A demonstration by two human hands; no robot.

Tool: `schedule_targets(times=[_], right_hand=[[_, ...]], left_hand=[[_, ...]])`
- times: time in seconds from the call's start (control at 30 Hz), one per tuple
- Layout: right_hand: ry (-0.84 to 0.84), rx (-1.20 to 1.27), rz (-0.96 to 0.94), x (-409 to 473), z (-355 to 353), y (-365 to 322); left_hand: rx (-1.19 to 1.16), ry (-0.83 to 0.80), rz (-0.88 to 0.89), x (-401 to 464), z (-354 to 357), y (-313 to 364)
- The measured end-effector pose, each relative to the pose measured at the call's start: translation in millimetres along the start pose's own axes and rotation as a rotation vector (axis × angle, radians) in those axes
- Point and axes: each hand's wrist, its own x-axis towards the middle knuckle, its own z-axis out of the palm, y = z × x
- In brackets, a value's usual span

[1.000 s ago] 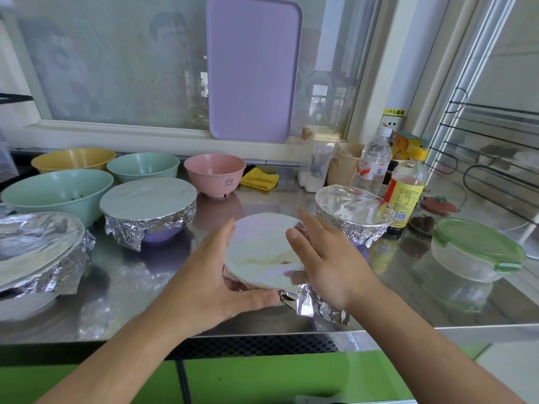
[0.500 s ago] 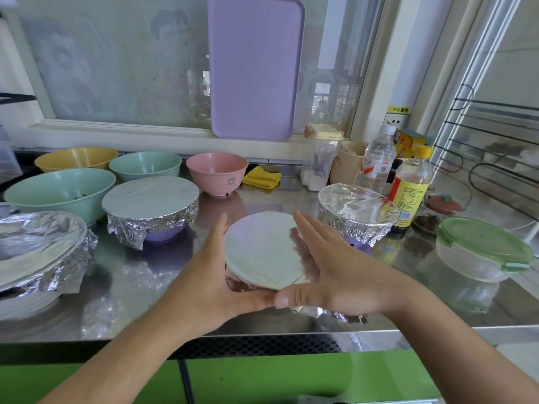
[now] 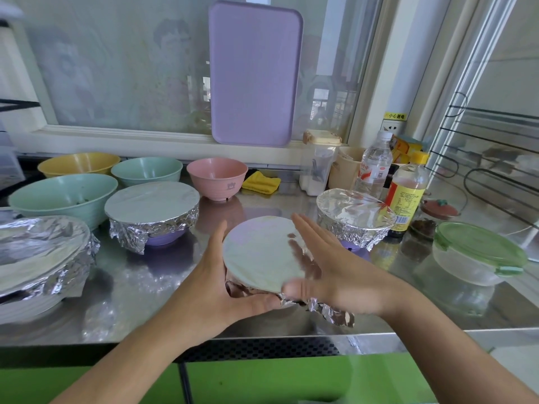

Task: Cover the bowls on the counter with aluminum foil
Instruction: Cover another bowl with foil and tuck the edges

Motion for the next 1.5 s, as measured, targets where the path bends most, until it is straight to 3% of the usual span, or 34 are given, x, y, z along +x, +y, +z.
schedule_targets(times=[0.1, 0.23, 0.4, 0.6, 0.7, 0.83, 0.97, 1.2, 1.37, 1.5], right_hand=[[0.127, 0.222, 0.08, 2, 9, -8], [0.36, 0.09, 0.086, 11, 29, -9], [0.381, 0.065, 0.084, 12, 32, -6], [0.36, 0.043, 0.08, 11, 29, -4], [0.338, -0.007, 0.078, 11, 27, -4], [0.334, -0.065, 0.085, 11, 27, -6], [0.329, -0.129, 0.032, 19, 35, 5], [0.491, 0.041, -0.09, 9, 37, 19], [0.439, 0.328, -0.04, -12, 30, 27], [0.49, 0.373, -0.043, -34, 35, 35]], left_hand=[[0.008, 0.0, -0.008, 0, 1, 1], [0.017, 0.0, -0.005, 0, 3, 1], [0.009, -0.005, -0.014, -1, 4, 2], [-0.005, -0.134, -0.032, 0, -16, 5], [-0.071, -0.074, -0.066, 5, -29, 22], [0.245, -0.02, 0.011, 27, -16, 62], [0.531, -0.123, 0.079, 45, 11, 72], [0.658, -0.189, 0.036, 51, 14, 65], [0.783, -0.313, 0.011, 49, 12, 74], [0.813, -0.335, 0.016, 51, 13, 73]])
